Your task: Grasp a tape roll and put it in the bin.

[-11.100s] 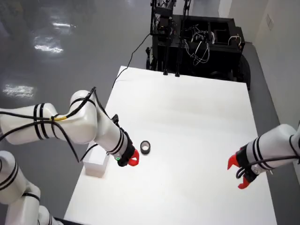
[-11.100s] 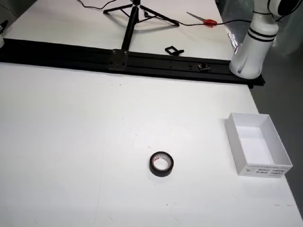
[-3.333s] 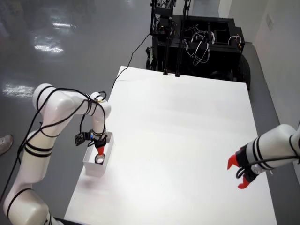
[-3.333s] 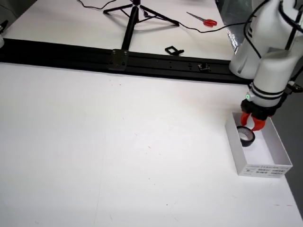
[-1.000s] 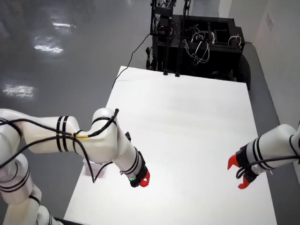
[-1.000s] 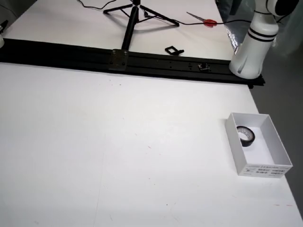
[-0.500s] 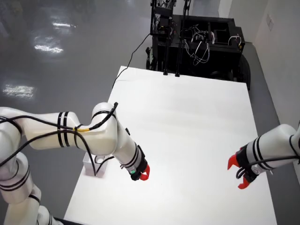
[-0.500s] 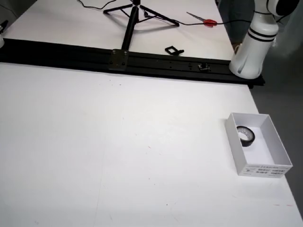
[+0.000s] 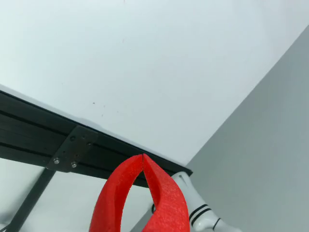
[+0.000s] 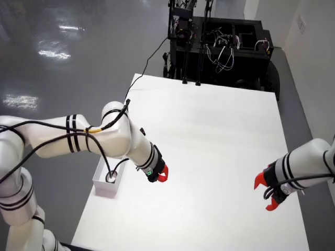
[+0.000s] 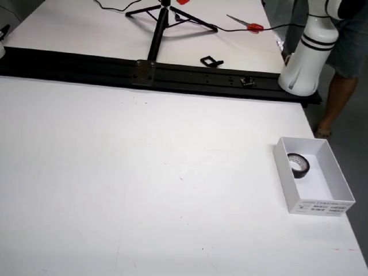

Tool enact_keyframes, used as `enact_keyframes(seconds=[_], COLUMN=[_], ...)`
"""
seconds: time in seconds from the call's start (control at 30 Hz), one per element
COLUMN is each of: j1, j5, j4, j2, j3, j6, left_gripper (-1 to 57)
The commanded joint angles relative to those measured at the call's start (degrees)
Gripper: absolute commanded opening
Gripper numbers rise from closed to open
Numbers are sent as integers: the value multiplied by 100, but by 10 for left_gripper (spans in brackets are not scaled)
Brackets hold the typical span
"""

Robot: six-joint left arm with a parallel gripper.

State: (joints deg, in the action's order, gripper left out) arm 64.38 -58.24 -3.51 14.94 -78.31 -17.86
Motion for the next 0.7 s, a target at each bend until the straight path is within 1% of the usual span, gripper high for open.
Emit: enact_keyframes(seconds=[0.03, 0.33, 0.47, 0.7], j1=[110, 479, 435, 128], j5=[102, 102, 102, 102], j4=[-1, 8, 8, 8], j2=[0, 9, 9, 9], j3=[0, 0, 0, 0], j6=[239, 125, 116, 116], left_gripper=[-4, -4, -4, -4])
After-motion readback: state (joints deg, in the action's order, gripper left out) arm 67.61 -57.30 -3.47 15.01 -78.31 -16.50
